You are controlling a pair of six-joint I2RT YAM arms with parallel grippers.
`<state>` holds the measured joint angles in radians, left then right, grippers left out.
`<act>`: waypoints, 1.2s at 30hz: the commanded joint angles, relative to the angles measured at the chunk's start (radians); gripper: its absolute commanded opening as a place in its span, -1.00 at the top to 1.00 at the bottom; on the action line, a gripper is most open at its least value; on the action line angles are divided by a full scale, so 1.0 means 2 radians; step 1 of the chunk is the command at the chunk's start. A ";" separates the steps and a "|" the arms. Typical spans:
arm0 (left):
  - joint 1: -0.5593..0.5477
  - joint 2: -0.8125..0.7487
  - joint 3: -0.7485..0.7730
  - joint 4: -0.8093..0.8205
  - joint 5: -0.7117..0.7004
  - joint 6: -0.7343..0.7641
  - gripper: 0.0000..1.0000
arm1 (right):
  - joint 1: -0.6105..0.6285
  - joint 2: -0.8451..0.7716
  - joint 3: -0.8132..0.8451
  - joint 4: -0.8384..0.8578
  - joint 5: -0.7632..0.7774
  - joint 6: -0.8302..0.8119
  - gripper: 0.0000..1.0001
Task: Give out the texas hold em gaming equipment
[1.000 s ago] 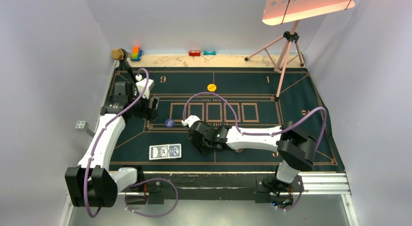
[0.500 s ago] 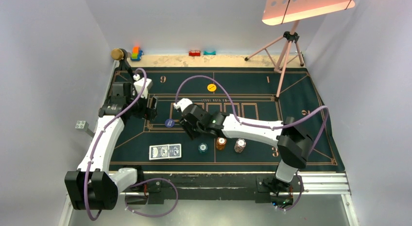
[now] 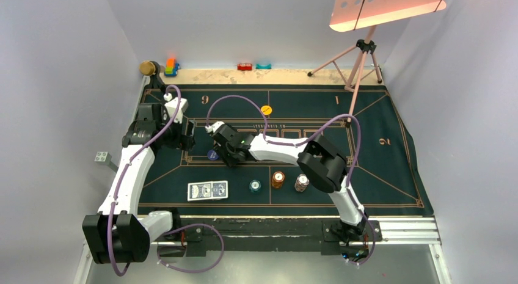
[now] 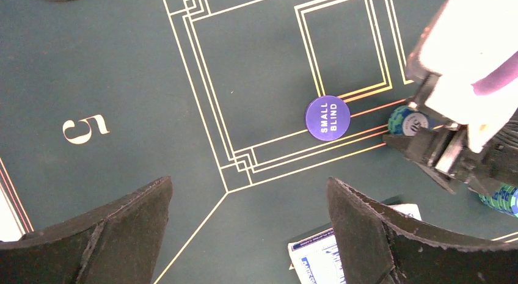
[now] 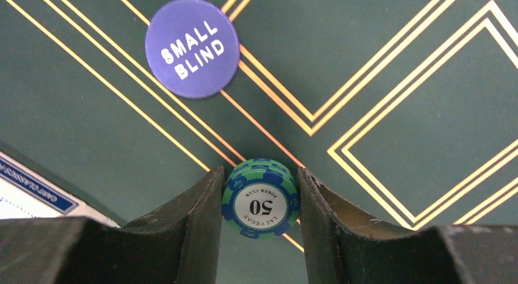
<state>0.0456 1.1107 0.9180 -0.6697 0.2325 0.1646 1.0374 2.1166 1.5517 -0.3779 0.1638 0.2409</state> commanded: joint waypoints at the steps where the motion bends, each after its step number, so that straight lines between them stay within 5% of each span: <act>1: 0.003 -0.002 0.007 0.013 0.012 -0.005 -0.99 | -0.006 0.008 0.054 0.027 -0.006 -0.006 1.00; 27: 0.003 0.000 0.002 0.016 0.021 -0.004 -0.99 | -0.016 0.028 0.043 0.042 -0.011 0.001 0.89; 29: 0.003 0.001 0.003 0.016 0.022 -0.005 -0.99 | -0.016 0.023 0.035 0.047 -0.013 -0.001 0.67; 33: 0.003 0.000 0.002 0.015 0.023 -0.005 -0.99 | -0.016 0.027 0.042 0.037 -0.015 -0.003 -0.14; 36: 0.003 0.001 0.002 0.014 0.023 -0.005 -0.99 | -0.016 0.017 0.035 0.041 -0.007 -0.003 -0.40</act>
<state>0.0456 1.1110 0.9180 -0.6674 0.2584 0.1646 1.0142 2.2097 1.6436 -0.2836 0.1345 0.2428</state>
